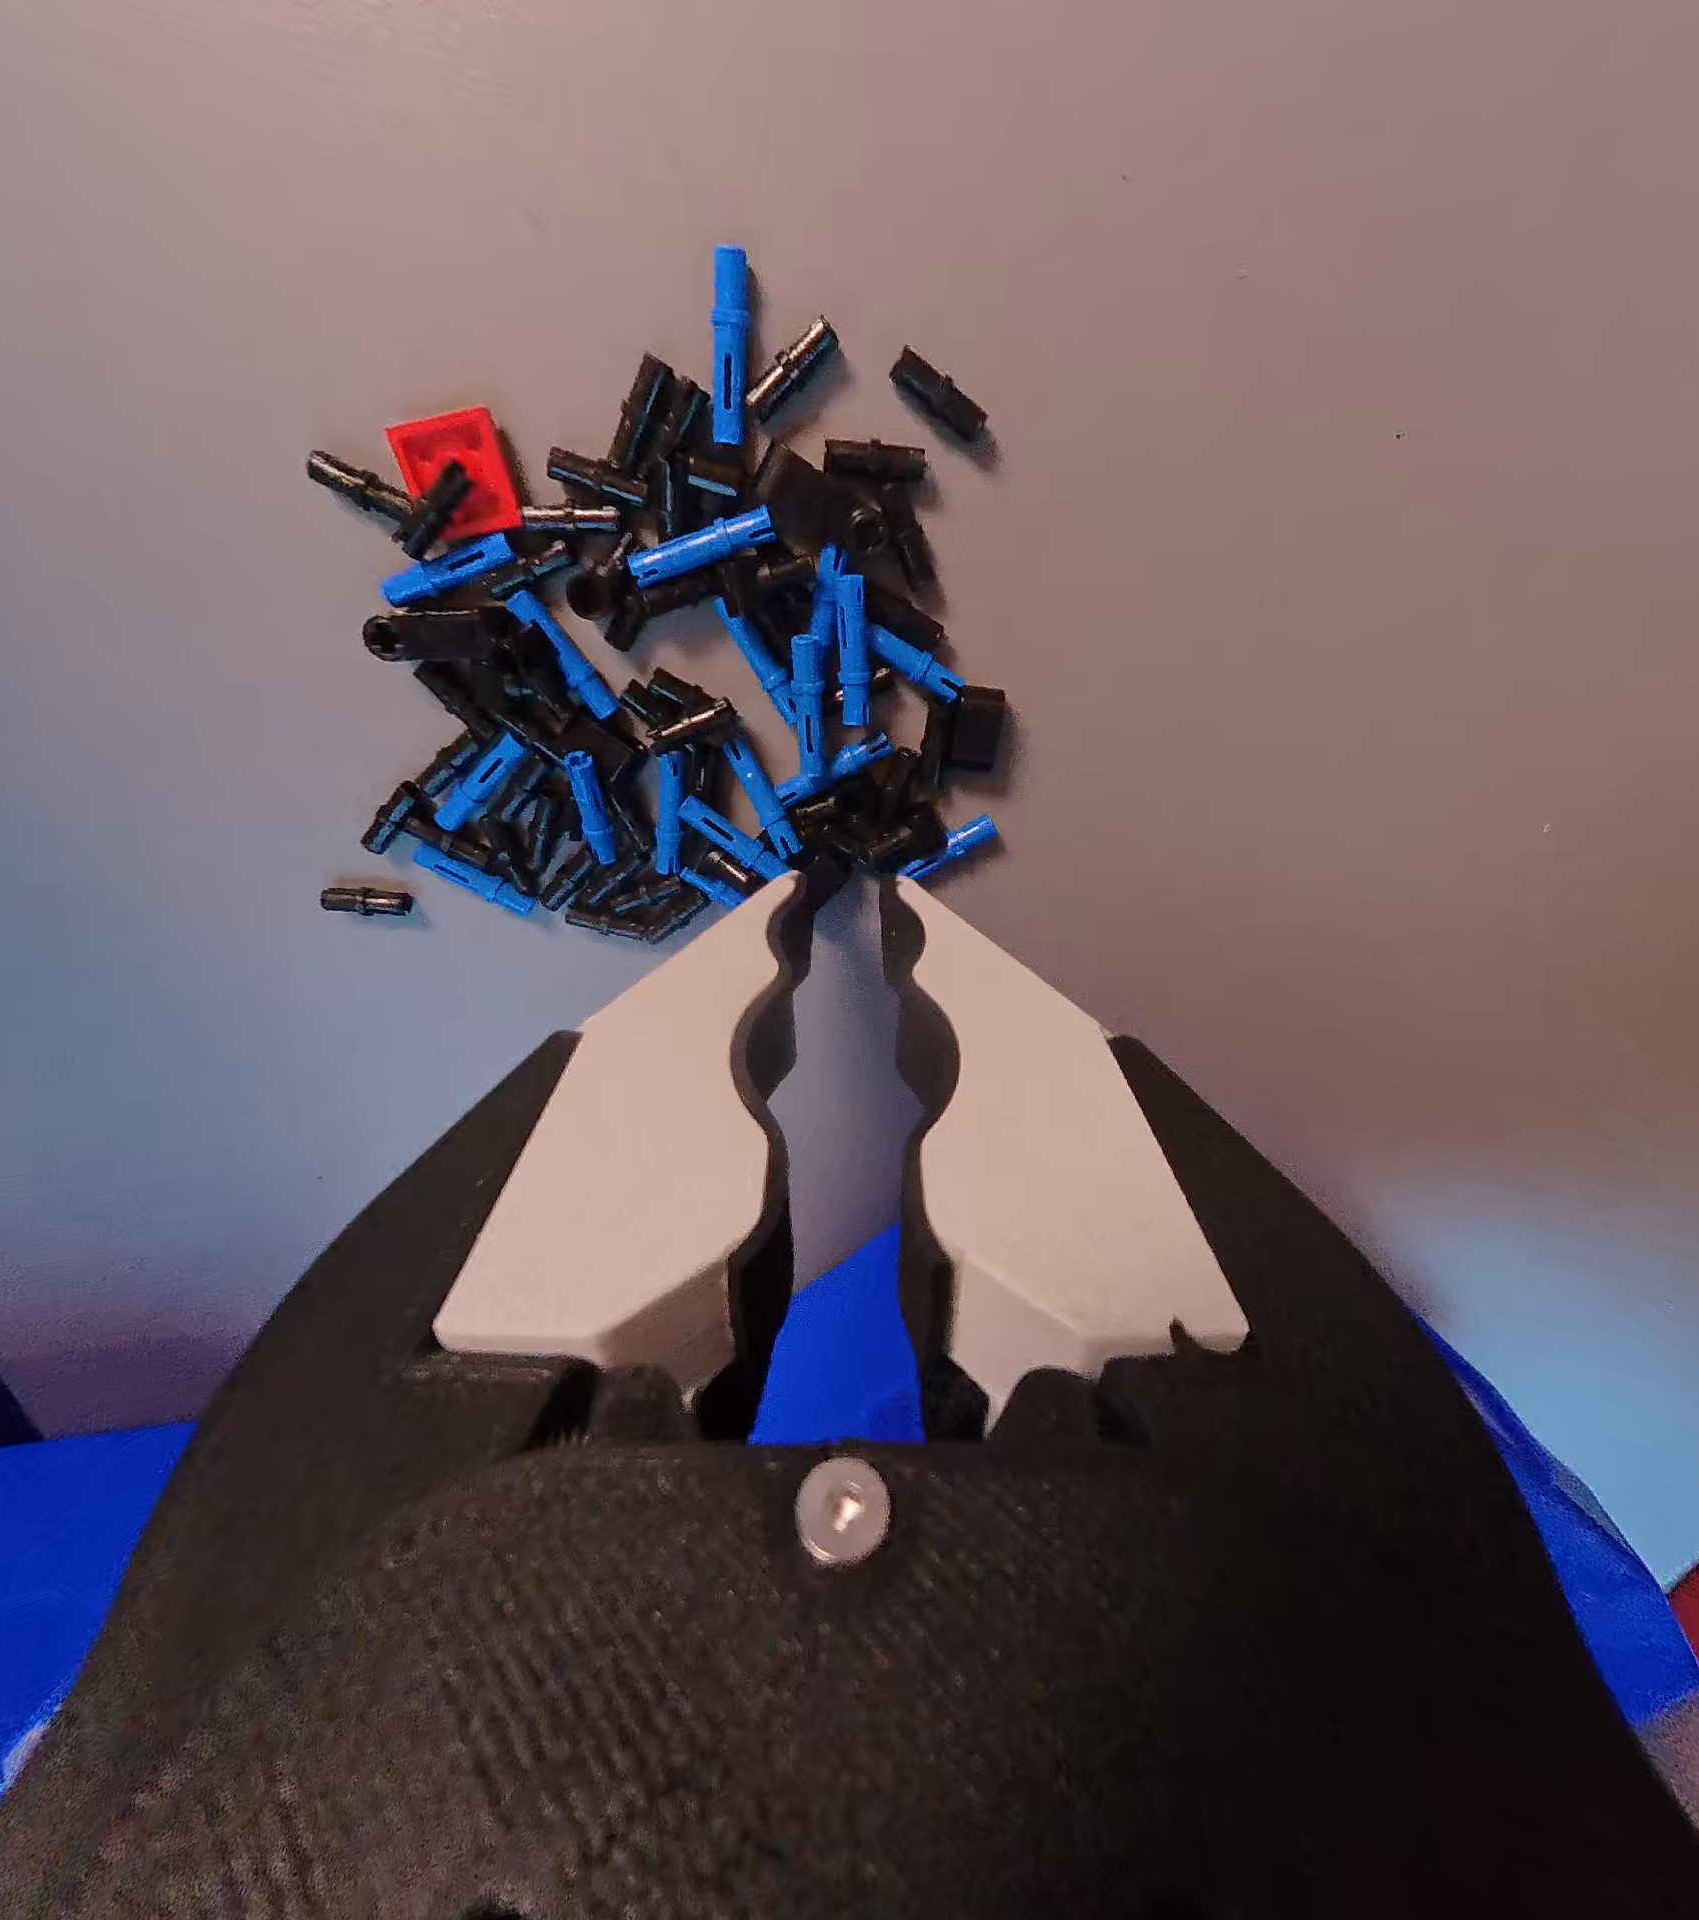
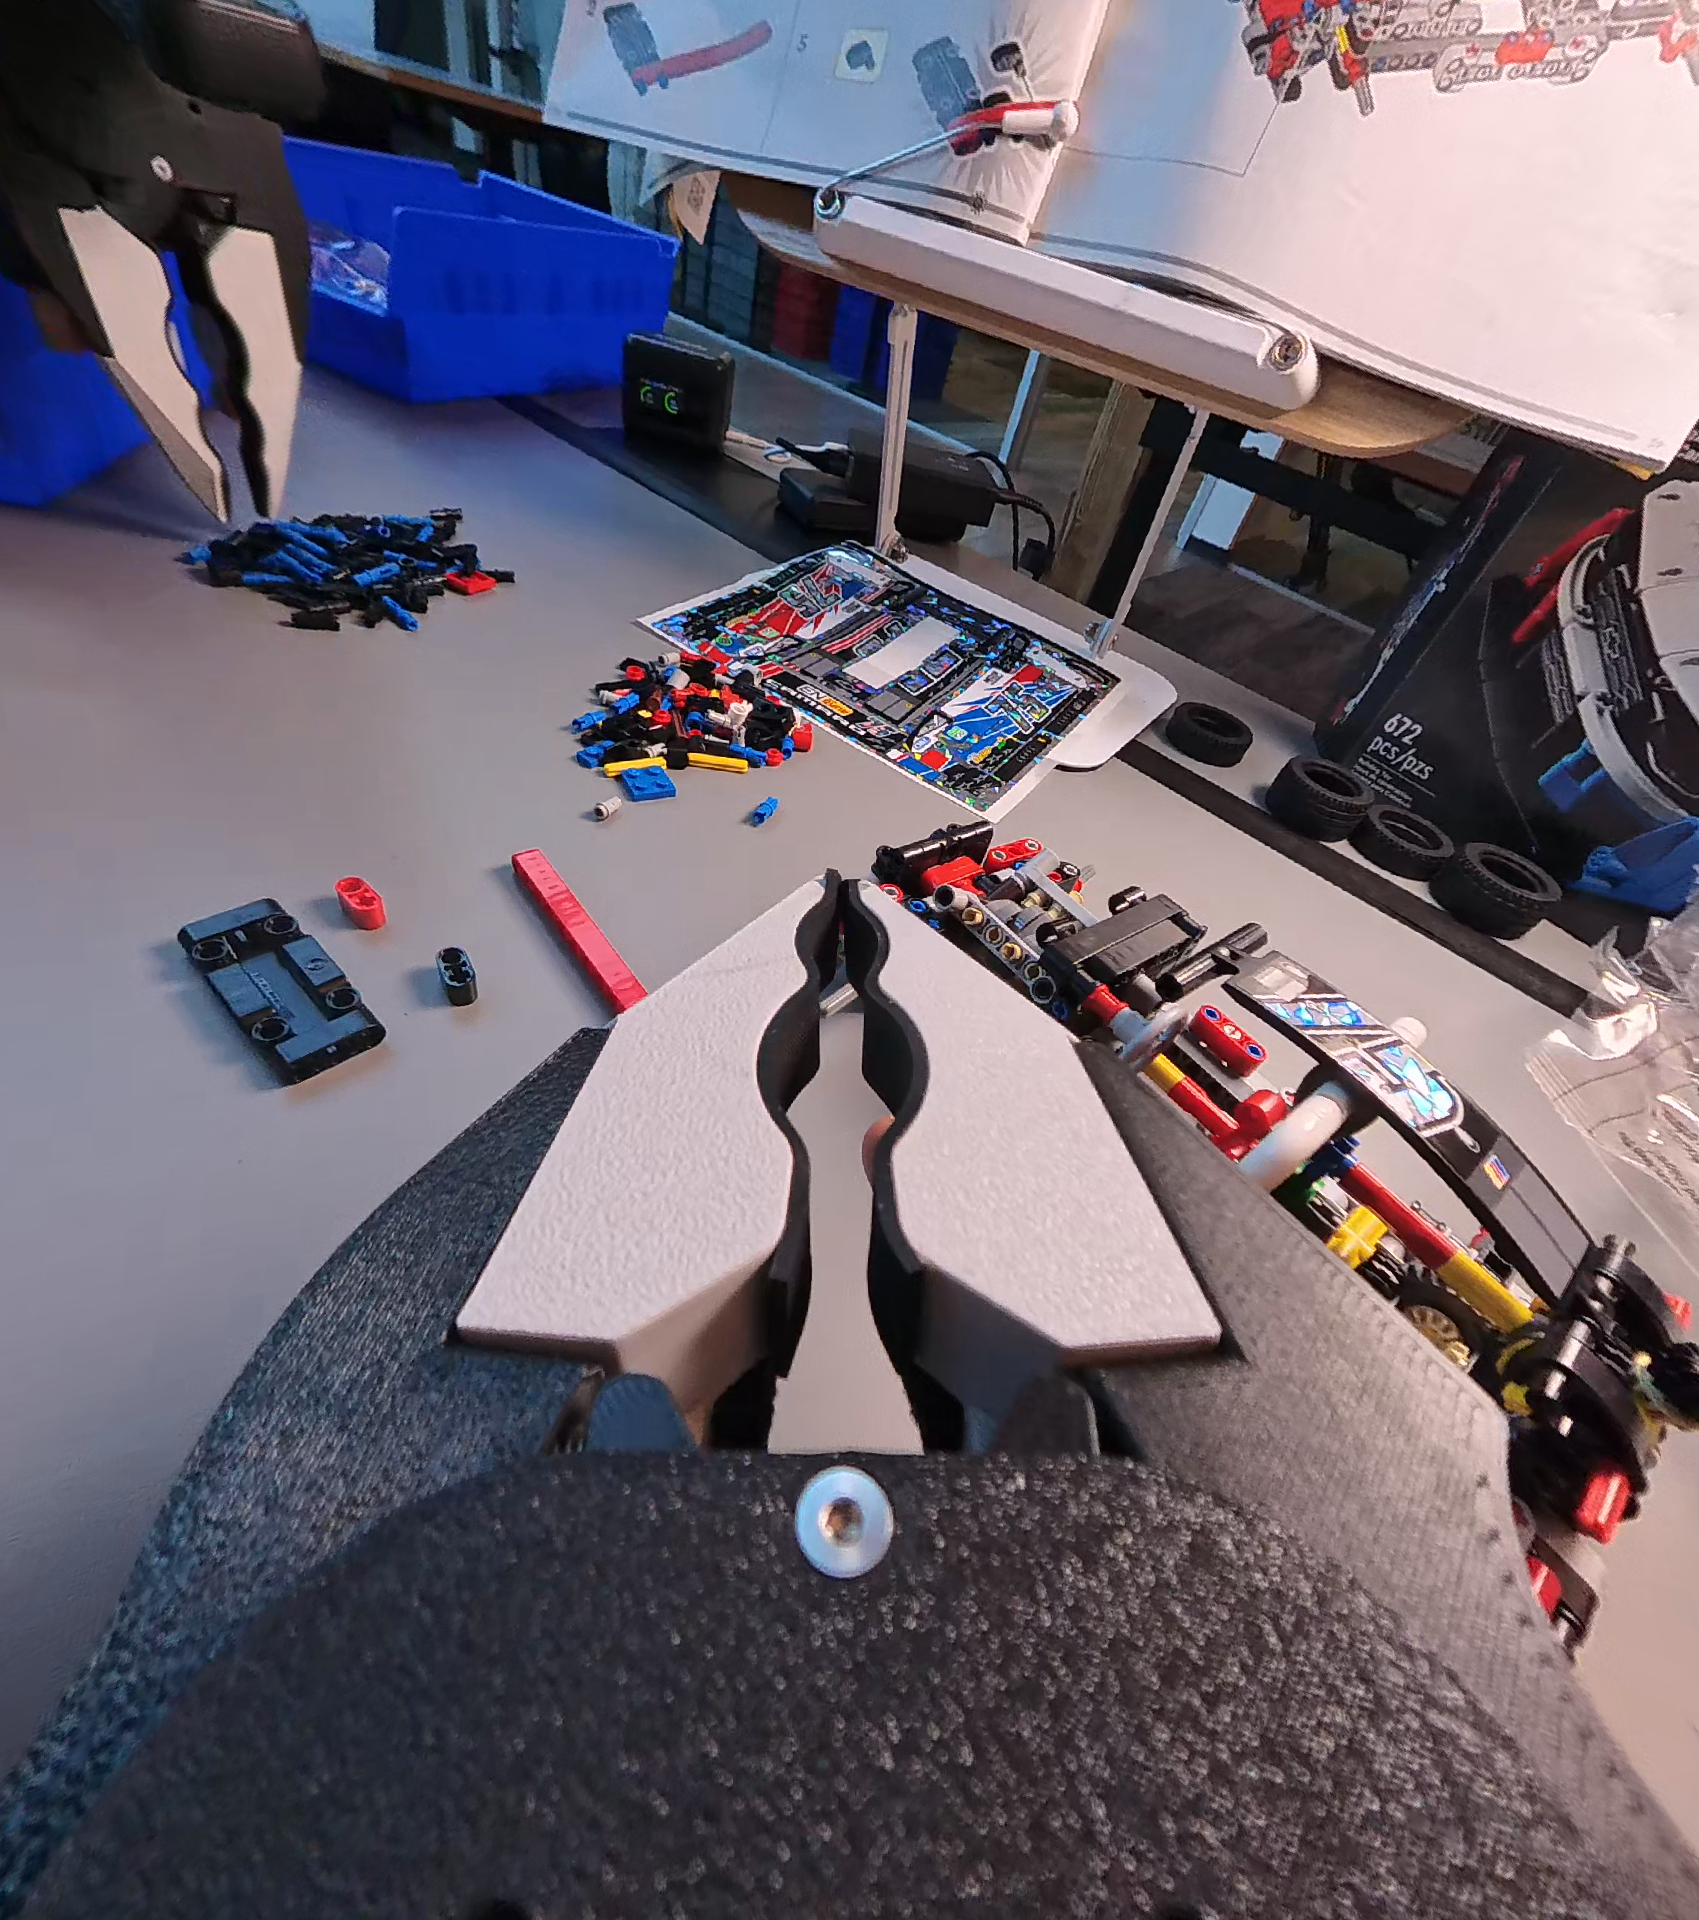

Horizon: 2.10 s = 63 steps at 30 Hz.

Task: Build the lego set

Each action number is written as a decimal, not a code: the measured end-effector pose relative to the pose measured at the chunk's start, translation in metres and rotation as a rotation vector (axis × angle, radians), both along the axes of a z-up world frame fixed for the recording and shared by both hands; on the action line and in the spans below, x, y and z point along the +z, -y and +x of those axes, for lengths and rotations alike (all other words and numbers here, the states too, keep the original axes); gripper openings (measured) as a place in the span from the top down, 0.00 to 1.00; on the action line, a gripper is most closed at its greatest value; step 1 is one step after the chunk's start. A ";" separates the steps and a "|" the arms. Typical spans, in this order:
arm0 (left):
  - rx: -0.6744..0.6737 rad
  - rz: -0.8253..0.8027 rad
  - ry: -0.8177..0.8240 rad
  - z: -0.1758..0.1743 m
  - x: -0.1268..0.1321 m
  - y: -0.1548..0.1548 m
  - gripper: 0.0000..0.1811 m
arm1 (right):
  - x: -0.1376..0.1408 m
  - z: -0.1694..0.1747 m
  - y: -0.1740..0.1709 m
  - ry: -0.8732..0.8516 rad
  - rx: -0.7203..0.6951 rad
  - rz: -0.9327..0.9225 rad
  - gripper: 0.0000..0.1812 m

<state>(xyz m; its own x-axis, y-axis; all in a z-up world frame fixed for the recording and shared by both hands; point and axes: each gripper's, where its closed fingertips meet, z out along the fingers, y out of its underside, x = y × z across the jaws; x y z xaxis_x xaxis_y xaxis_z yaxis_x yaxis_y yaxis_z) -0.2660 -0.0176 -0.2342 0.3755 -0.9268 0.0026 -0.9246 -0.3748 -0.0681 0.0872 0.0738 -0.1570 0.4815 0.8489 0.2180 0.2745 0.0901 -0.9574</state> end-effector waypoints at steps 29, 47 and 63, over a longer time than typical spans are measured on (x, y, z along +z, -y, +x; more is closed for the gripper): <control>-0.058 0.182 0.035 0.003 0.014 -0.014 0.96 | 0.002 0.000 0.002 0.004 0.003 0.017 1.00; 0.110 -0.152 1.258 0.255 0.113 0.044 1.00 | 0.038 -0.115 0.136 0.225 0.620 0.284 0.87; 0.308 0.156 1.153 0.223 0.077 0.007 1.00 | -0.007 -0.081 0.127 0.266 0.604 0.078 1.00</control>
